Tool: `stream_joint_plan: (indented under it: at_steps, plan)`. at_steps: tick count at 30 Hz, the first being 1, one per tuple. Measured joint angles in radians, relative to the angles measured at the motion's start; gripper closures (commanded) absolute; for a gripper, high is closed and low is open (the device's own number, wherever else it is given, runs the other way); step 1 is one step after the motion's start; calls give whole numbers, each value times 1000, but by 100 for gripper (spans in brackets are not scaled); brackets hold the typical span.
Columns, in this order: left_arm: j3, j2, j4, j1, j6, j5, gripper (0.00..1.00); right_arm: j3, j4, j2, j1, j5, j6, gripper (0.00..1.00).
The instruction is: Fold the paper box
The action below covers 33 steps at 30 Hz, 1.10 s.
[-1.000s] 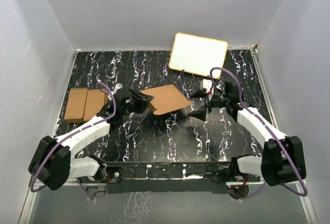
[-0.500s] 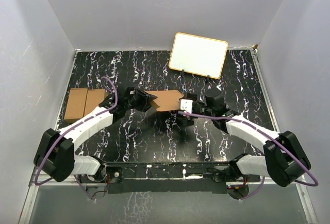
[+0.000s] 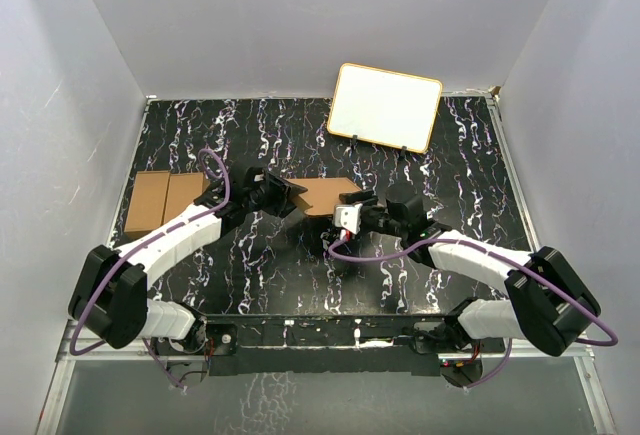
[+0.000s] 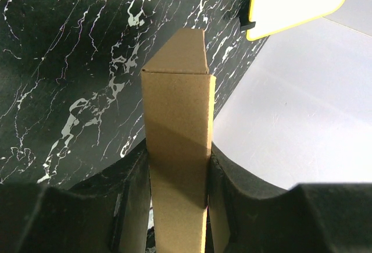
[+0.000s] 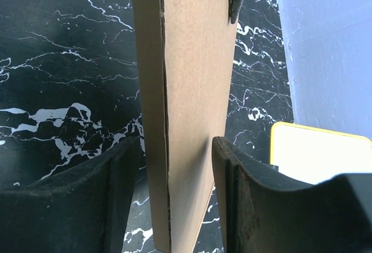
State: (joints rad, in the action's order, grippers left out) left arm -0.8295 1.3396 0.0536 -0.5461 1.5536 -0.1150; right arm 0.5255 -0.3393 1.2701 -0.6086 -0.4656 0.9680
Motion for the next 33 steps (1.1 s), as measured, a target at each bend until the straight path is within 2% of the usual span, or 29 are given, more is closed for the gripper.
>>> stream_joint_plan:
  at_steps: [6, 10, 16, 20, 24, 28, 33]
  plan:
    - [0, 0, -1, 0, 13, 0, 68, 0, -12, 2, -11, 29, 19, 59]
    - [0, 0, -2, 1, 23, 0, 50, 0, -18, 2, -13, 39, 23, 62]
    - [6, -9, -31, 1, 43, -1, 30, 0, -19, 4, -13, 52, -11, 64]
    - [21, -39, -43, 1, 52, 2, 21, 3, -16, 14, -6, 48, -79, 64]
    - [45, -101, -44, 1, 50, 16, 19, 26, -12, 16, 25, 19, -161, 64]
    - [82, -206, -44, 1, 18, 39, 11, 58, 0, 16, 89, -34, -275, 65]
    - [198, -378, -141, 2, -154, 58, 3, 98, 30, 16, 194, -130, -446, 65]
